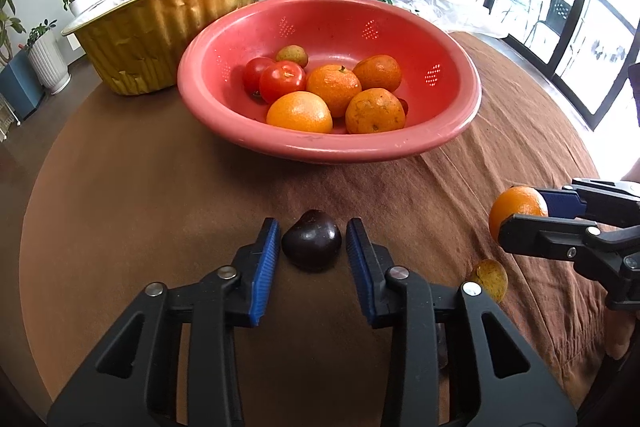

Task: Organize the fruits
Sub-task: 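Grasp a dark plum with the left tool while the right tool holds the orange, then carry the orange and plum into the red bowl and open both tools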

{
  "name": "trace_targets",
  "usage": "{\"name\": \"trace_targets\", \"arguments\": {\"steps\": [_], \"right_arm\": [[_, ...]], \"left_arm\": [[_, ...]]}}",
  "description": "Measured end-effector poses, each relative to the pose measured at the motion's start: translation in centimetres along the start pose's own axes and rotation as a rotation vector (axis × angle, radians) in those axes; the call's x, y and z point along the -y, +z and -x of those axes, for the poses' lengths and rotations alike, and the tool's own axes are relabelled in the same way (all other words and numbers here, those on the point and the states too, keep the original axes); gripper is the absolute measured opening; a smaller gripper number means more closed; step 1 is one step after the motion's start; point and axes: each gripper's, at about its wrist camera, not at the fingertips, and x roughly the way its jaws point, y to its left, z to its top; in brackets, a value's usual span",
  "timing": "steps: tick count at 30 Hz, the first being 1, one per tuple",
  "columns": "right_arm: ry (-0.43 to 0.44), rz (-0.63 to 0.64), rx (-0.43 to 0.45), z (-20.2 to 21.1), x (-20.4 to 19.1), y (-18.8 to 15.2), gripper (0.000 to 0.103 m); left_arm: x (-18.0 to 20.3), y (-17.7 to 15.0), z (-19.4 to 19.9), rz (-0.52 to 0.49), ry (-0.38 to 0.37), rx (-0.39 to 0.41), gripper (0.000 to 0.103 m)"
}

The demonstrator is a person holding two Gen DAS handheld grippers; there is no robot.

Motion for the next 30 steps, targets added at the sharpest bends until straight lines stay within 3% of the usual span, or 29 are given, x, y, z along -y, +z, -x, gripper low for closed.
{"name": "trace_targets", "arguments": {"steps": [5, 16, 25, 30], "right_arm": [[-0.004, 0.000, 0.000, -0.1, 0.0, 0.0, 0.040], [-0.015, 0.005, 0.014, -0.1, 0.3, 0.2, 0.040], [-0.012, 0.030, 0.041, 0.5, -0.2, 0.3, 0.040], [-0.011, 0.035, 0.073, 1.8, -0.8, 1.6, 0.040]], "left_arm": [[0.1, -0.3, 0.3, -0.012, 0.003, 0.005, 0.026], [-0.4, -0.8, 1.0, 0.001, -0.008, 0.027, 0.025], [-1.2, -1.1, 4.3, 0.038, -0.045, 0.088, 0.025], [-2.1, 0.2, 6.1, 0.061, -0.063, 0.134, 0.025]]}}
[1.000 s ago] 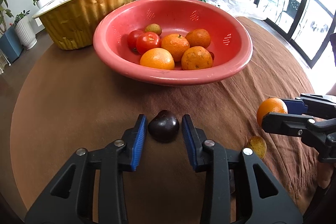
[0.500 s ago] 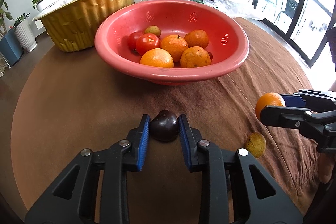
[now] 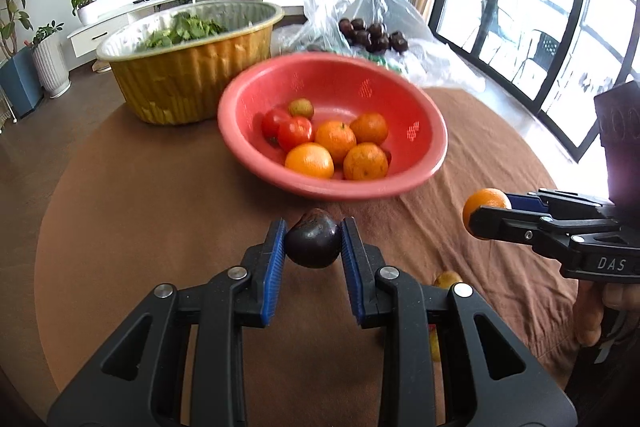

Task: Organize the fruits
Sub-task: 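Carry the orange and plum into the red bowl and open both tools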

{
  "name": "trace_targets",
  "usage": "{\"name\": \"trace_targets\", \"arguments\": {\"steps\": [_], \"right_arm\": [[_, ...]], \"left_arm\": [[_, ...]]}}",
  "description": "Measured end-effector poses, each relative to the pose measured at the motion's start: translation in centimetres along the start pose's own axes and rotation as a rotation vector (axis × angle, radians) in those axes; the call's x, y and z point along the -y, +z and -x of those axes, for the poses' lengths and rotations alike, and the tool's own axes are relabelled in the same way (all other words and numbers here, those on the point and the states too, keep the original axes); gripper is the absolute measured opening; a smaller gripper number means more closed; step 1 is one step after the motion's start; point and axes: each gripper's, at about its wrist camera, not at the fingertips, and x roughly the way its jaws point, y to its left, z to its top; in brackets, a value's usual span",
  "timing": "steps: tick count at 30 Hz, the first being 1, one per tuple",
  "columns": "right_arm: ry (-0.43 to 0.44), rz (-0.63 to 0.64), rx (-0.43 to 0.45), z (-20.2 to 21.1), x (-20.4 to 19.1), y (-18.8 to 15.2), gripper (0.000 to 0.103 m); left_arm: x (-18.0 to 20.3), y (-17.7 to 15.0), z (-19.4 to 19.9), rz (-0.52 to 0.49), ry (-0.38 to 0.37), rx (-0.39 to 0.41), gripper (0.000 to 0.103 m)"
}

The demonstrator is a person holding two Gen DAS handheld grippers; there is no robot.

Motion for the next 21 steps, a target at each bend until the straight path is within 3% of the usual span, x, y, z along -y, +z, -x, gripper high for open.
{"name": "trace_targets", "arguments": {"steps": [8, 12, 21], "right_arm": [[-0.043, 0.064, 0.040, 0.7, -0.8, 5.2, 0.040], [-0.070, 0.068, 0.012, -1.4, -0.4, 8.8, 0.040], [-0.121, 0.084, -0.070, -7.2, 0.2, 12.4, 0.040]], "left_arm": [[-0.2, 5.1, -1.1, -0.006, -0.017, 0.034, 0.025], [0.3, 6.7, -3.2, -0.009, -0.033, 0.014, 0.025], [1.1, 7.4, -7.2, -0.051, -0.008, -0.020, 0.026]]}}
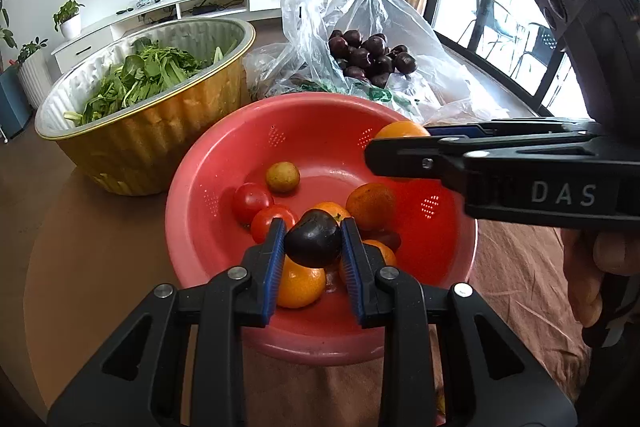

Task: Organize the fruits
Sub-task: 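Carry the orange and plum into the red bowl and open both tools, then withdraw both tools from the bowl toward the loose fruit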

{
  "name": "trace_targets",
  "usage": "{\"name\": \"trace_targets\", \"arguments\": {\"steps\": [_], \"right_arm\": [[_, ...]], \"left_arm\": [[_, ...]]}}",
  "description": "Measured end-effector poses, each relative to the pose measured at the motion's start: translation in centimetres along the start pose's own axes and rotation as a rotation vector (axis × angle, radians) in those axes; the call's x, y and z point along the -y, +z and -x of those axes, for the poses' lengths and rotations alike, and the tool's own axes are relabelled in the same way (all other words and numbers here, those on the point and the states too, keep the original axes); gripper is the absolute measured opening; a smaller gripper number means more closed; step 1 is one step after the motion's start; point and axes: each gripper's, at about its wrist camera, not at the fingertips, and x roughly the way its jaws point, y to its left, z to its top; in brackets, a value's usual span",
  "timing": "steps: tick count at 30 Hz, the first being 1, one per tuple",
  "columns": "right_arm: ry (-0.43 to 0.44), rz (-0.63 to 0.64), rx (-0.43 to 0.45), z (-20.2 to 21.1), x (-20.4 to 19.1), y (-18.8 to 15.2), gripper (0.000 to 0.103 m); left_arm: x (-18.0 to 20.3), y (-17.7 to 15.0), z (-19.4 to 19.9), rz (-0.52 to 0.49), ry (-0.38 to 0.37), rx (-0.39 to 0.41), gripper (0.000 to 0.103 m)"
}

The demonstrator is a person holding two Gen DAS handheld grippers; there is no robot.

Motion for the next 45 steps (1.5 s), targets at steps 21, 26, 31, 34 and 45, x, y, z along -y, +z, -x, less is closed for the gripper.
{"name": "trace_targets", "arguments": {"steps": [21, 26, 31, 34, 45], "right_arm": [[-0.117, 0.137, -0.083, -5.1, -1.6, 0.4, 0.041], [-0.126, 0.152, -0.090, -5.1, -1.7, 0.3, 0.045], [-0.129, 0.138, -0.088, -5.5, -1.7, 0.4, 0.051], [-0.124, 0.138, -0.082, -5.0, -1.5, 0.1, 0.051], [-0.018, 0.054, 0.086, 3.7, -0.5, -2.1, 0.069]], "left_arm": [[0.1, -0.5, -1.5, -0.025, 0.017, -0.005, 0.027], [0.0, -0.6, -1.5, -0.029, 0.011, -0.007, 0.028], [0.1, -0.7, -1.3, -0.032, 0.019, 0.002, 0.063], [0.0, -0.8, -1.1, -0.024, 0.014, -0.002, 0.063], [-0.5, -2.6, 5.1, 0.027, 0.006, 0.101, 0.097]]}}
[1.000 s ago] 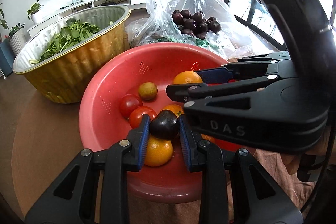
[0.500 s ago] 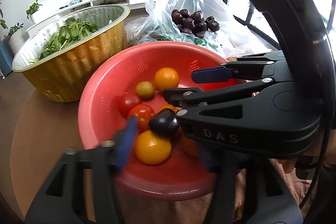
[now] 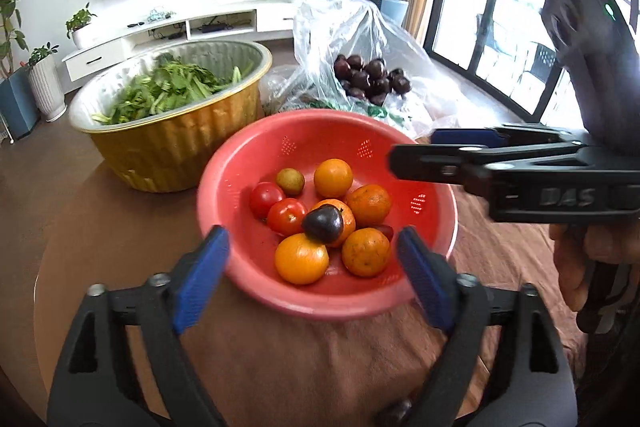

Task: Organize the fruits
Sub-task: 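Withdraw both tools from the bowl toward the loose fruit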

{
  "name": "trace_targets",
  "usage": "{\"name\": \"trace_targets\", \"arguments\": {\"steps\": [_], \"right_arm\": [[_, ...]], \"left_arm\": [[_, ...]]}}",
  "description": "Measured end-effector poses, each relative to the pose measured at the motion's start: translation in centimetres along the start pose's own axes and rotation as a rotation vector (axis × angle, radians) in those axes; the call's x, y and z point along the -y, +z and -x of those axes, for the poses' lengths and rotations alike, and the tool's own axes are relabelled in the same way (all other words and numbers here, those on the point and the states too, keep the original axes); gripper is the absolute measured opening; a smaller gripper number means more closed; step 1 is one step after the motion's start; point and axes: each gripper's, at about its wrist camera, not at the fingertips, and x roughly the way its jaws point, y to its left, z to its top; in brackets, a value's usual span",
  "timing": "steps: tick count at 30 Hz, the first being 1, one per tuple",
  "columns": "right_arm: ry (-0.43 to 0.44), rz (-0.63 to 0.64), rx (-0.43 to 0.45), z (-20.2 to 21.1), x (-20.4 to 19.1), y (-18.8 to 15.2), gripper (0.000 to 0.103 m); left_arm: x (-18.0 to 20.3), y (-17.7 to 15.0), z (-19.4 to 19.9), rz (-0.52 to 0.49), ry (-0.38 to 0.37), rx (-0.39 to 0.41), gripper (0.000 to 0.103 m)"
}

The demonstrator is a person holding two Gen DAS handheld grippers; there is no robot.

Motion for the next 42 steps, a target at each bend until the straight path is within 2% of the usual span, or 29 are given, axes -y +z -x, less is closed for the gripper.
{"name": "trace_targets", "arguments": {"steps": [3, 5, 10, 13, 16, 19, 24, 31, 34, 42], "right_arm": [[0.061, -0.039, 0.038, 2.9, 0.2, -2.0, 0.077], [0.081, -0.067, 0.044, 4.1, 0.2, -3.7, 0.078], [0.066, -0.106, 0.031, 6.4, -0.5, -8.5, 0.078], [0.052, -0.110, 0.011, 7.1, -1.6, -11.3, 0.078], [0.037, -0.098, -0.027, 6.7, -3.2, -13.7, 0.076], [0.024, -0.061, -0.053, 6.0, -5.0, -15.4, 0.072], [0.011, -0.011, -0.089, 4.8, -7.3, -16.3, 0.070], [-0.009, 0.003, -0.136, 3.0, -8.1, -16.4, 0.056], [-0.020, 0.015, -0.136, 2.7, -8.5, -16.3, 0.054], [-0.042, 0.058, -0.148, 1.8, -9.3, -16.5, 0.040]], "left_arm": [[0.0, -1.6, 2.0, 0.009, -0.020, 0.010, 0.103], [0.1, -3.0, 3.1, 0.011, -0.011, -0.003, 0.103], [1.1, -7.6, 5.8, 0.000, 0.025, -0.013, 0.103], [0.6, -10.0, 7.3, 0.064, 0.068, -0.011, 0.103], [-0.1, -11.3, 8.8, 0.126, 0.092, 0.020, 0.103], [-0.2, -12.1, 9.5, 0.130, 0.112, 0.041, 0.103], [-0.3, -12.8, 9.4, 0.139, 0.113, 0.038, 0.103], [-1.2, -12.7, 8.9, 0.182, 0.110, 0.036, 0.103], [-1.5, -12.7, 8.7, 0.198, 0.104, 0.030, 0.103], [-1.0, -12.7, 8.4, 0.182, 0.092, 0.015, 0.103]]}}
